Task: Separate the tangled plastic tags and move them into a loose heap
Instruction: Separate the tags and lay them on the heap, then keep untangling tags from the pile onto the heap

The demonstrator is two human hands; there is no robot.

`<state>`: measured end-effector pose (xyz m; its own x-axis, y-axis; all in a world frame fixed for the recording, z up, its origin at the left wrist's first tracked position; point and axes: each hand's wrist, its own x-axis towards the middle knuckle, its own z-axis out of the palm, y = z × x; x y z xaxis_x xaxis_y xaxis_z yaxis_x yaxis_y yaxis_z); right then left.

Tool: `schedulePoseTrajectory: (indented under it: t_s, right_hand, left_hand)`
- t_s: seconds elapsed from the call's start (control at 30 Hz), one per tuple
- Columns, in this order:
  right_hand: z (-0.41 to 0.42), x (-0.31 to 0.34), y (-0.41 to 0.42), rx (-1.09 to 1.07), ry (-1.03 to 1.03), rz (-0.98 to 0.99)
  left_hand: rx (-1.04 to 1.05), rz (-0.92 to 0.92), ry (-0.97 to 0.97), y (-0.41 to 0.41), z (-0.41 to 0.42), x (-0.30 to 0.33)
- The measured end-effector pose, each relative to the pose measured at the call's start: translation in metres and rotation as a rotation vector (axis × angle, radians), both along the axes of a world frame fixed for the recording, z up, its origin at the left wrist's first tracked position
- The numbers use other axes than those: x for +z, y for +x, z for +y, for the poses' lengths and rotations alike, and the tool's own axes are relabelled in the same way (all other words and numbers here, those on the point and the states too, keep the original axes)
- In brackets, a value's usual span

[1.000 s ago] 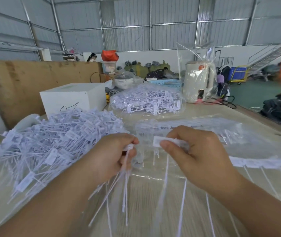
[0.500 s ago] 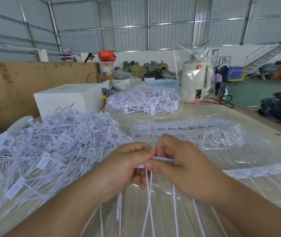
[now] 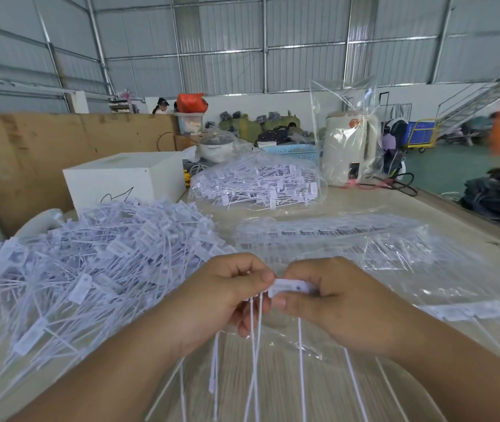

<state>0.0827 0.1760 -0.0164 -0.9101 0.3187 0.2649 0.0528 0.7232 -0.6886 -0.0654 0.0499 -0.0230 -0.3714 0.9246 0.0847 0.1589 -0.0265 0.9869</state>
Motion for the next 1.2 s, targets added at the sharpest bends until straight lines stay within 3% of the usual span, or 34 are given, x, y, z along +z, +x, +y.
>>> schedulePoseTrajectory:
  t_s: [0.2,0.33,0.47,0.57,0.73,0.83,0.9,1.03,1.2]
  right_hand:
    - [-0.012,-0.003,-0.008,-0.189,0.108,0.236]
    - [0.002,0.007,-0.001,-0.364,0.013,0.494]
    - [0.005,0.000,0.002,-0.121,-0.115,0.306]
    - [-0.002,-0.012,-0.007,0.009,-0.049,0.138]
    - [-0.004,-0.014,-0.009,0.051,0.005,0.055]
    - [-0.008,-0.013,-0.009,0.102,0.022,0.049]
    - [-0.009,-0.012,-0.009,0.109,0.028,0.055]
    - [-0.001,-0.007,-0.004,0.083,-0.022,0.021]
    - [0.009,-0.006,0.001,0.006,0.074,-0.041]
  left_hand:
    - [0.235,-0.148,0.149,0.009,0.008,0.002]
    - [0.351,-0.290,0.176,-0.005,0.002,0.010]
    - [0.332,-0.185,0.170,-0.006,0.000,0.011]
    - [0.124,-0.135,0.090,0.008,0.000,0.007]
    - [-0.030,-0.253,0.061,0.014,0.000,0.005]
    - [-0.073,-0.164,0.019,0.014,0.001,0.002]
    - [-0.061,-0.097,0.010,0.015,0.001,0.002]
    - [0.016,-0.178,0.064,0.008,0.002,0.001]
    - [0.004,-0.162,0.006,0.005,-0.002,0.003]
